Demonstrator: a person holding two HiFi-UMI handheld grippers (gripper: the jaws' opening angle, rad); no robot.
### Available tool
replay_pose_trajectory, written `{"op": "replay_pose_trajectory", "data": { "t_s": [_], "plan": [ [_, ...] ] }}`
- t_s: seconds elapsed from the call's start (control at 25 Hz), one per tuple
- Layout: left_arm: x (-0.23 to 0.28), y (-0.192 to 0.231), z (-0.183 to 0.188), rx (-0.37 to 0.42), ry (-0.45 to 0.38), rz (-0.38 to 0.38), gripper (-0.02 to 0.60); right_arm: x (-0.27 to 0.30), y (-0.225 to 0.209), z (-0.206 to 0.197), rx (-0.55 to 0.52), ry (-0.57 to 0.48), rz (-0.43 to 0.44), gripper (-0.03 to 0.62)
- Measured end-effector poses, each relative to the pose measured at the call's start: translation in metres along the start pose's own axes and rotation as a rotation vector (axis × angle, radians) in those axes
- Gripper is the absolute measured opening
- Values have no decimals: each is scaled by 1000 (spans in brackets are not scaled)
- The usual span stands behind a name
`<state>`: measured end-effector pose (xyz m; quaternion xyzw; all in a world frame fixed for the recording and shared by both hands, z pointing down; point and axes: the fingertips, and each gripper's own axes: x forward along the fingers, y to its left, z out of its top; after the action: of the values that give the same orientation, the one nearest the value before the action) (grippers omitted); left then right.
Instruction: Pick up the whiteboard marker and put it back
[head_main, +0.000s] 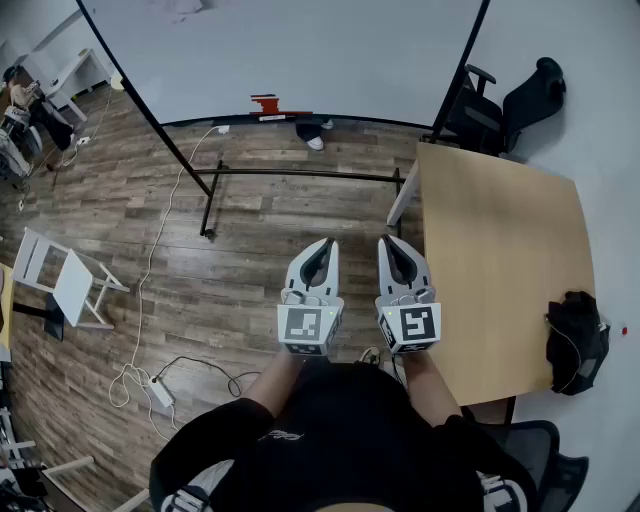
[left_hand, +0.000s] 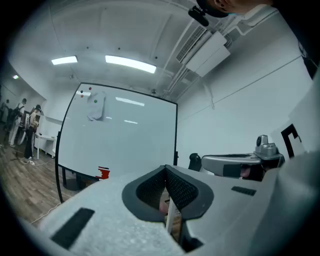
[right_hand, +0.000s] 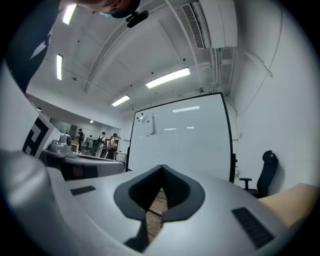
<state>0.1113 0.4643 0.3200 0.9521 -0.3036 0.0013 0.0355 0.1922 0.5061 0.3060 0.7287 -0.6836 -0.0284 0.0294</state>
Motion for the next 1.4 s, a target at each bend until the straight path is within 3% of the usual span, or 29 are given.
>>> {"op": "replay_pose_trajectory", "data": {
  "t_s": [0.16, 0.28, 0.6, 0.96, 1.2, 1.4],
  "plan": [
    [-3, 24, 12, -27, -10, -4, 6, 18, 19, -2, 23, -3, 7, 2],
    [-11, 42, 4, -32, 2, -10, 5, 28, 37, -8, 60, -13, 12, 2],
    [-31, 97, -23, -57, 32, 9, 5, 43, 74, -25, 19, 35, -10, 2],
    [18, 114, -35, -65, 44, 12, 5, 89, 42, -43, 13, 68, -21, 2],
    [89, 149, -38, -29, 76, 37, 5, 162, 5, -51, 30, 63, -6, 2],
    [157, 166, -33, -43, 97, 66, 5, 221, -38, -51, 42, 60, 26, 2]
  ]
}}
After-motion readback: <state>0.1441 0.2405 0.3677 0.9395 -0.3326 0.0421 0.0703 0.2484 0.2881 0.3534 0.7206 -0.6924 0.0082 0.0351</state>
